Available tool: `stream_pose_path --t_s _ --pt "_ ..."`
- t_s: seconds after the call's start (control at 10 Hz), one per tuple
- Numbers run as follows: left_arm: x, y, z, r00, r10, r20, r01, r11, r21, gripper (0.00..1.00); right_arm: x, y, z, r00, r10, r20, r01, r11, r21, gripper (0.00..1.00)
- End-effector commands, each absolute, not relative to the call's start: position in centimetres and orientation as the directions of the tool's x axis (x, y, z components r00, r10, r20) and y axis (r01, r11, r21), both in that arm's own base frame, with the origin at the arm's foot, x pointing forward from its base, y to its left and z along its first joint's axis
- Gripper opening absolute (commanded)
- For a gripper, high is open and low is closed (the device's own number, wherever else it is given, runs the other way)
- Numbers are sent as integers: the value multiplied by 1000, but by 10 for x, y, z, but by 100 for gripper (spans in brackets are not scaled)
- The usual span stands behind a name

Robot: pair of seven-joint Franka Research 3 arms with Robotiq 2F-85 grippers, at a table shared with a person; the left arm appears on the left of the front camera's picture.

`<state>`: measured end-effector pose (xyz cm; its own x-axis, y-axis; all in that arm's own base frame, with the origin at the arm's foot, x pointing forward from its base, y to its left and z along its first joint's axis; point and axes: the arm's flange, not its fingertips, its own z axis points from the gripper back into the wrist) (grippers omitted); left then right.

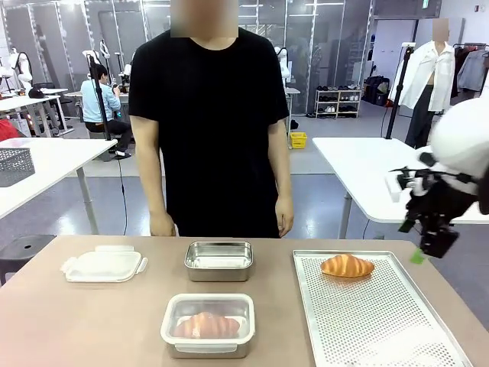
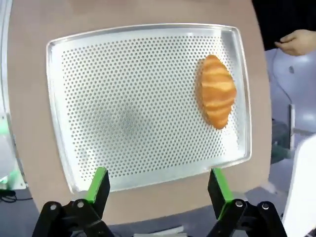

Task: Place the bread into the airtight container.
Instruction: Pick up a Butter Roll and place it into an empty Airtight Container.

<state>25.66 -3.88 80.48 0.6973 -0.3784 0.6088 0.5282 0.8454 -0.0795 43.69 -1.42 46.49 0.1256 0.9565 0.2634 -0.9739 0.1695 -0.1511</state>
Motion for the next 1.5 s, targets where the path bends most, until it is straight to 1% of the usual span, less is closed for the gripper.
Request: stream_pose_path --t_s 0.0,0.2,0.3,0.4,0.5,0.6,1.2,1.3,1.4 --pt "256 -39 805 695 -380 610 531 843 -80 100 476 0 455 81 973 214 -986 110 -124 100" --pt "256 -39 805 695 -380 610 531 843 -80 100 502 17 431 46 981 187 -989 71 -131 100" --pt "256 -39 805 695 -380 610 531 843 -80 100 514 18 420 70 979 193 -981 102 -163 100" --pt "256 -39 805 695 -380 610 531 843 -80 100 521 18 411 70 975 212 -981 105 -163 100" --pt "256 -39 805 695 -380 610 531 843 -80 100 523 19 407 63 976 206 -982 97 -164 100" --pt "256 -39 805 695 -380 610 531 843 -80 100 513 23 415 79 977 198 -986 106 -132 100" --pt "256 -39 805 695 -380 610 531 843 -80 100 516 23 414 79 978 193 -985 106 -137 100" --pt "256 -39 805 695 -380 610 531 843 -80 100 532 43 397 -9 992 129 -991 9 -136 100" --pt "256 -39 805 695 -380 610 531 843 -80 100 544 54 388 -5 993 120 -990 11 -138 100"
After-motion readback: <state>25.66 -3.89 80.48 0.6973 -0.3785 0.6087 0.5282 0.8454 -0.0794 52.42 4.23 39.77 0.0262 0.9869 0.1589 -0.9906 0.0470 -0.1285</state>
